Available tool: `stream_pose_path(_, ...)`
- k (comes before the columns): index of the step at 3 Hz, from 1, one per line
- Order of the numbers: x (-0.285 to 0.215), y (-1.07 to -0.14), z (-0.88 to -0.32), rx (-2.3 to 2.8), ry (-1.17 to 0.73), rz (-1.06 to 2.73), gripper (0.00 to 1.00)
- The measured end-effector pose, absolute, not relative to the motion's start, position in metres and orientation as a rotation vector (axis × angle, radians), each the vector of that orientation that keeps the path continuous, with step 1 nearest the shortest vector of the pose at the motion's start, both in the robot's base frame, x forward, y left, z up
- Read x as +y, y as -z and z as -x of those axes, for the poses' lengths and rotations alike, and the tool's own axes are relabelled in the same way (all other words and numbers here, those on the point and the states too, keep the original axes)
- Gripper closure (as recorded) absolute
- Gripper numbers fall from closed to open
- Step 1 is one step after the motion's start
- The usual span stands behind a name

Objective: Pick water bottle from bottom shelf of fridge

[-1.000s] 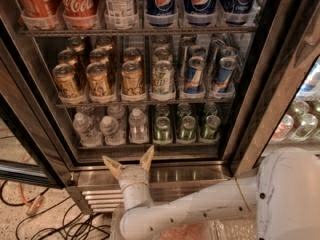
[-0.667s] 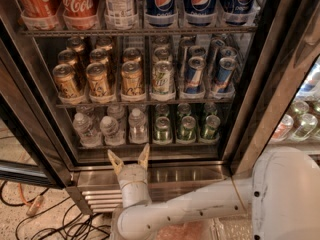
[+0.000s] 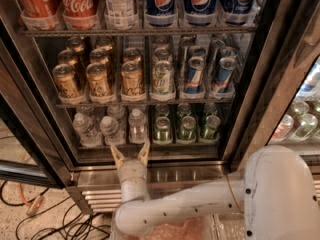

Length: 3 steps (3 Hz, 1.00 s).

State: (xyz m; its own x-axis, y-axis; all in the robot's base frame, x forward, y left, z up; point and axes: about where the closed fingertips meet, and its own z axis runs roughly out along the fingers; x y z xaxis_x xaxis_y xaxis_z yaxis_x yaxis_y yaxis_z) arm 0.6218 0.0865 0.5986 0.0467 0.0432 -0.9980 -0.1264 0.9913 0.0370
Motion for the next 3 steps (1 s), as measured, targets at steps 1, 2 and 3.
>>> stream_pose_path(1, 0.082, -0.601, -0.632, 1.497, -0.101, 0.047, 0.33)
stream_pose_path(2, 0.076, -0.603, -0.643, 1.482, -0.077, 0.027, 0.31)
stream_pose_path(3, 0.070, -0.602, -0.652, 1.475, -0.049, 0.000, 0.24)
